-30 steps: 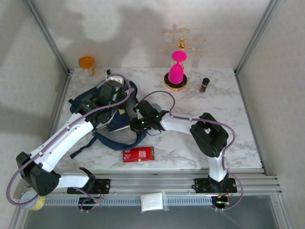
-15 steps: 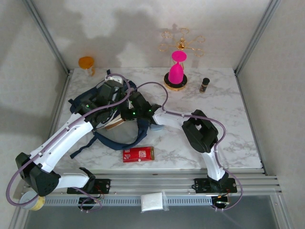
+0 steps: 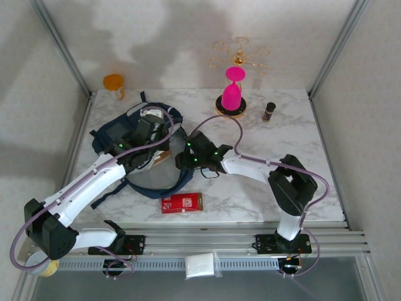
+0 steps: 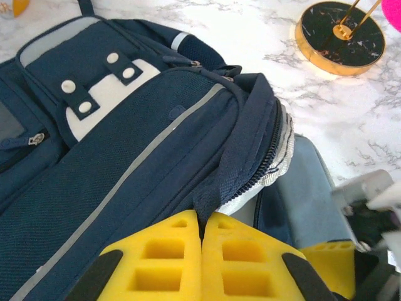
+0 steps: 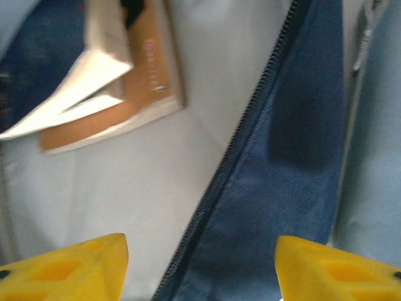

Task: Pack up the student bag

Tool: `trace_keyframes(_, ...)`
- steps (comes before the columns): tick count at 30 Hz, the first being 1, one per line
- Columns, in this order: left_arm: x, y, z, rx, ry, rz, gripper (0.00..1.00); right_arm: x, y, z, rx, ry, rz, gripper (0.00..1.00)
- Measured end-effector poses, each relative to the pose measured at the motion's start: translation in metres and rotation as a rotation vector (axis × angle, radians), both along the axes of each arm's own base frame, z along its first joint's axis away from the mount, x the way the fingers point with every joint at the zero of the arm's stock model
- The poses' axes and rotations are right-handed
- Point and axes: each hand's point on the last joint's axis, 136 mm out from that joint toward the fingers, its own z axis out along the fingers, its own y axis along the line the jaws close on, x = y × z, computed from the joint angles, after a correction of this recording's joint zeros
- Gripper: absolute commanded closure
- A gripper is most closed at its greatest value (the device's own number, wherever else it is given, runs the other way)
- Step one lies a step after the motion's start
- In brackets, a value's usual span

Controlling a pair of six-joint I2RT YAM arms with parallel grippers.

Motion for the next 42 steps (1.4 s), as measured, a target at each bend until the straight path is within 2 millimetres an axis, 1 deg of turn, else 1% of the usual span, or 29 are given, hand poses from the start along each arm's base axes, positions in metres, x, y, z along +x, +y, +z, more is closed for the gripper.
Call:
trace_keyframes(1,-0.001,0.000,-0.003,-0.007,0.003,0.007,1.00,0.006,0.001,-0.007,-0.025,0.005,-0.013,0.27)
trace_keyframes(4,-0.002,0.002,-0.007,-0.036,0.001,0.027,1.00,0.028,0.005,-0.018,-0.053,0.007,-0.046,0.27)
trace_keyframes(7,-0.005,0.002,-0.011,-0.065,0.001,0.043,1.00,0.054,0.006,-0.022,-0.063,-0.001,-0.088,0.26)
trace_keyframes(10,-0.005,0.002,-0.014,-0.093,-0.001,0.062,1.00,0.079,0.006,-0.021,-0.065,-0.028,-0.131,0.28)
trace_keyframes(11,-0.004,0.003,-0.016,-0.102,-0.004,0.073,1.00,0.086,0.005,-0.021,-0.066,-0.035,-0.142,0.32)
trace_keyframes(13,-0.005,0.004,-0.020,-0.117,-0.006,0.092,1.00,0.096,0.003,-0.023,-0.070,-0.042,-0.158,0.47)
trace_keyframes(15,-0.005,0.005,-0.026,-0.135,-0.009,0.106,1.00,0.104,-0.004,-0.028,-0.077,-0.044,-0.172,0.68)
trace_keyframes(16,-0.004,0.004,-0.028,-0.141,-0.010,0.109,1.00,0.107,-0.007,-0.030,-0.078,-0.045,-0.179,0.77)
trace_keyframes(18,-0.004,0.003,-0.033,-0.155,-0.010,0.112,1.00,0.115,-0.015,-0.030,-0.073,-0.057,-0.197,0.93)
trace_keyframes(19,-0.003,0.002,-0.035,-0.159,-0.009,0.112,1.00,0.119,-0.019,-0.030,-0.068,-0.065,-0.207,0.99)
trace_keyframes(22,0.003,-0.006,-0.041,-0.174,-0.005,0.098,1.00,0.123,-0.031,-0.029,-0.054,-0.081,-0.228,1.00)
trace_keyframes(24,0.008,-0.013,-0.047,-0.183,0.003,0.081,1.00,0.123,-0.039,-0.025,-0.035,-0.093,-0.241,1.00)
trace_keyframes(28,0.013,-0.035,-0.063,-0.178,0.033,0.024,1.00,0.125,-0.054,-0.002,0.041,-0.141,-0.272,1.00)
trace_keyframes(30,0.015,-0.051,-0.071,-0.163,0.050,-0.016,1.00,0.123,-0.064,0.009,0.065,-0.161,-0.288,1.00)
trace_keyframes(32,0.019,-0.072,-0.077,-0.150,0.063,-0.061,1.00,0.122,-0.075,0.017,0.071,-0.174,-0.307,1.00)
trace_keyframes(35,0.026,-0.097,-0.081,-0.146,0.071,-0.106,1.00,0.123,-0.095,0.021,0.065,-0.189,-0.350,1.00)
trace_keyframes(36,0.029,-0.104,-0.081,-0.147,0.073,-0.114,1.00,0.123,-0.103,0.020,0.064,-0.185,-0.368,1.00)
trace_keyframes(38,0.035,-0.124,-0.082,-0.159,0.079,-0.137,1.00,0.123,-0.122,0.017,0.067,-0.173,-0.409,1.00)
trace_keyframes(42,0.045,-0.160,-0.080,-0.182,0.079,-0.166,1.00,0.135,-0.151,0.014,0.057,-0.172,-0.481,1.00)
